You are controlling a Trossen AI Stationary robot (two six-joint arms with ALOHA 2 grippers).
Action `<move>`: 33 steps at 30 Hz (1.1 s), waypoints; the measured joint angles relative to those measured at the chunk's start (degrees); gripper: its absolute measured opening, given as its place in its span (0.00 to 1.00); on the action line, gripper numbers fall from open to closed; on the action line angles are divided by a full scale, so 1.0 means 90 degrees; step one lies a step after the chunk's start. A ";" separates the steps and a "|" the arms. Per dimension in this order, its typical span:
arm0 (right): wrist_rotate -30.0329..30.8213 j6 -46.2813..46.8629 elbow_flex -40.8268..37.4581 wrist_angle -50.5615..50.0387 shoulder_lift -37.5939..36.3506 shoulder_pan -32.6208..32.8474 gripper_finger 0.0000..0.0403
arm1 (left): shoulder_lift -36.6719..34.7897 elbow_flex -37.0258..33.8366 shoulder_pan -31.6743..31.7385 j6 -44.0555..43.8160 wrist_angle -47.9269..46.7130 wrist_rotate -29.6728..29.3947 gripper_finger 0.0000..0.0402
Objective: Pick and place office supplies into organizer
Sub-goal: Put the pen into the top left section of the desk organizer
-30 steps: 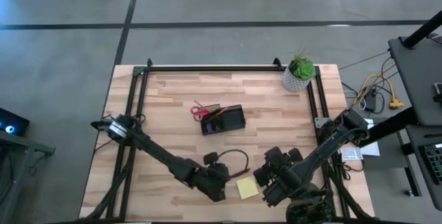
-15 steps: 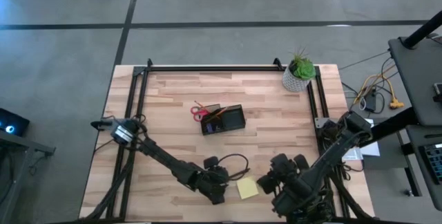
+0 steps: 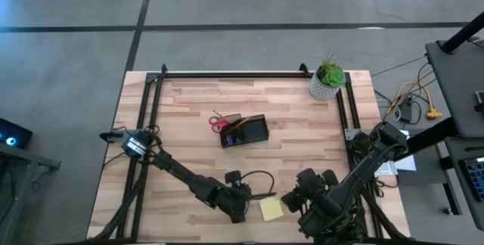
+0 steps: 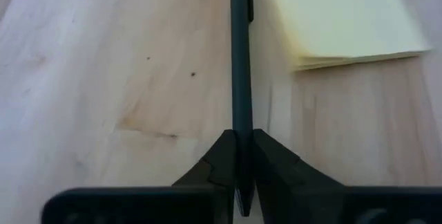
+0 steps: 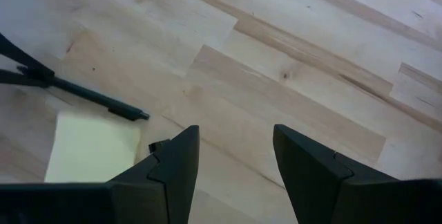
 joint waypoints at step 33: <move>0.0073 0.0159 -0.0070 -0.0158 -0.0005 -0.0192 0.45 | -0.4754 -0.3982 0.2488 0.0897 0.0989 -0.2390 0.02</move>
